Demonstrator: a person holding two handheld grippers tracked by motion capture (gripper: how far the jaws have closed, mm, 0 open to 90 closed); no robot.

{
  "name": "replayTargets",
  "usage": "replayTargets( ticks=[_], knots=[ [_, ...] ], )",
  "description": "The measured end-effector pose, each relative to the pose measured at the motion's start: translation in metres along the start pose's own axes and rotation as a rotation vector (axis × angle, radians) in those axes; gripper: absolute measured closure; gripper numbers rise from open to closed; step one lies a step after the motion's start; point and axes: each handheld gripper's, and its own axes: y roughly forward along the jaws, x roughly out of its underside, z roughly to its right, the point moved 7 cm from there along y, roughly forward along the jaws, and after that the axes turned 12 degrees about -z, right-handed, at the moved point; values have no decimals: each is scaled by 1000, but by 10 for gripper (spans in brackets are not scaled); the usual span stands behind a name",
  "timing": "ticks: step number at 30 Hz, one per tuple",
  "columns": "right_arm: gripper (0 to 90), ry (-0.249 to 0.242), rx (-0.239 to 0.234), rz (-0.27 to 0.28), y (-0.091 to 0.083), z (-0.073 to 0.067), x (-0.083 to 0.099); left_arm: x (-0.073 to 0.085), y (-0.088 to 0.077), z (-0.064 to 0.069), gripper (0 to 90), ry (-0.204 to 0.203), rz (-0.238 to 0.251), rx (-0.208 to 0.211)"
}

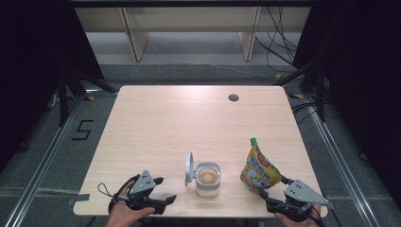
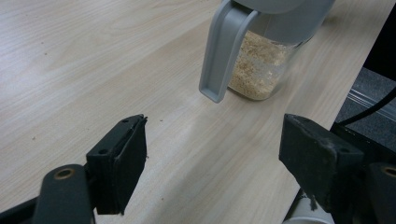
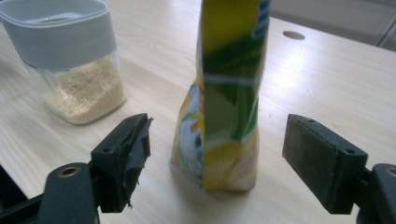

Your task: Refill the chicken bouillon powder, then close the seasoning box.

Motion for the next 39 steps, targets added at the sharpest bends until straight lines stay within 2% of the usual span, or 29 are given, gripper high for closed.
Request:
replayTargets(
  ticks=[1, 2, 3, 5, 6, 8, 9, 10, 11, 13, 15, 16, 17, 19, 21, 22, 23, 24, 25, 26, 28, 29, 32, 33, 34, 35, 36, 38, 39],
  knots=[
    [233, 19, -8, -4, 0, -2, 1, -1, 0, 0, 227, 0, 9, -3],
    [232, 5, -11, -7, -1, -1, 3, -1, 0, 0, 227, 1, 7, -2],
    [228, 20, -9, -23, -2, -3, 5, -1, -1, -1, 227, -1, 1, -3],
    [209, 18, -13, -49, -3, -3, 9, -2, -2, 0, 227, -8, 5, -2],
    [203, 38, -21, -48, -3, -5, 11, -2, -2, 0, 227, -15, 7, 3],
    [196, 7, -27, -57, -3, -4, 13, -2, -3, -2, 227, 6, -7, -9],
    [194, 3, -6, -59, -4, -3, 14, -4, -2, 0, 227, -8, 15, 2],
    [191, 13, -21, -71, -5, -5, 15, -4, -2, 0, 228, -5, 20, 4],
    [188, 8, -30, -67, -4, -6, 15, -4, -2, 0, 228, -3, 16, 4],
    [189, -14, -8, -58, -6, -6, 15, -4, -2, 0, 228, 0, 13, 7],
    [189, 23, -23, -78, -7, -9, 18, -6, -2, 1, 229, -6, 22, 5],
    [190, 7, -19, -68, -7, -8, 17, -6, -3, 0, 230, -4, 16, 7],
    [191, 11, -14, -81, -8, -8, 18, -8, -3, 0, 234, -5, 33, 7],
    [191, 10, -14, -84, -9, -8, 19, -10, -5, 1, 239, -4, 33, 5],
    [192, 11, -9, -67, -7, -7, 18, -11, -6, 0, 256, 6, 34, 2],
    [193, -20, -3, -62, -7, -5, 18, -13, -6, 2, 280, -19, 52, 4],
    [193, 11, -24, -85, -7, -9, 19, -13, -7, 1, 305, -10, 51, 0],
    [194, -20, -4, -63, -6, -6, 18, -13, -9, -1, 332, 3, 39, -4],
    [196, -20, -6, -63, -6, -6, 18, -13, -10, 0, 395, 1, 46, -1],
    [196, -21, 4, -70, -7, -6, 18, -15, -10, 1, 497, -2, 58, 5],
    [196, 16, -29, -88, -7, -9, 20, -16, -12, 1, 641, 23, 63, 0],
    [197, 12, -26, -86, -7, -9, 19, -17, -13, 3, 703, 23, 62, 0],
    [198, 10, -23, -86, -7, -9, 19, -19, -13, 3, 826, 61, 54, -22],
    [198, 15, -25, -85, -7, -9, 19, -21, -13, 4, 857, 47, 59, -29],
    [198, -7, -11, -69, -6, -7, 18, -22, -13, 4, 875, 49, 62, -25],
    [199, -6, -12, -70, -6, -7, 18, -23, -14, 4, 888, 53, 55, -32],
    [199, 14, -25, -91, -7, -9, 19, -24, -14, 4, 890, 56, 60, -36],
    [199, 11, -18, -89, -7, -7, 19, -29, -16, 3, 890, 75, 63, -47],
    [200, 13, -17, -88, -7, -7, 19, -31, -17, 4, 891, 63, 67, -41]
  ],
)
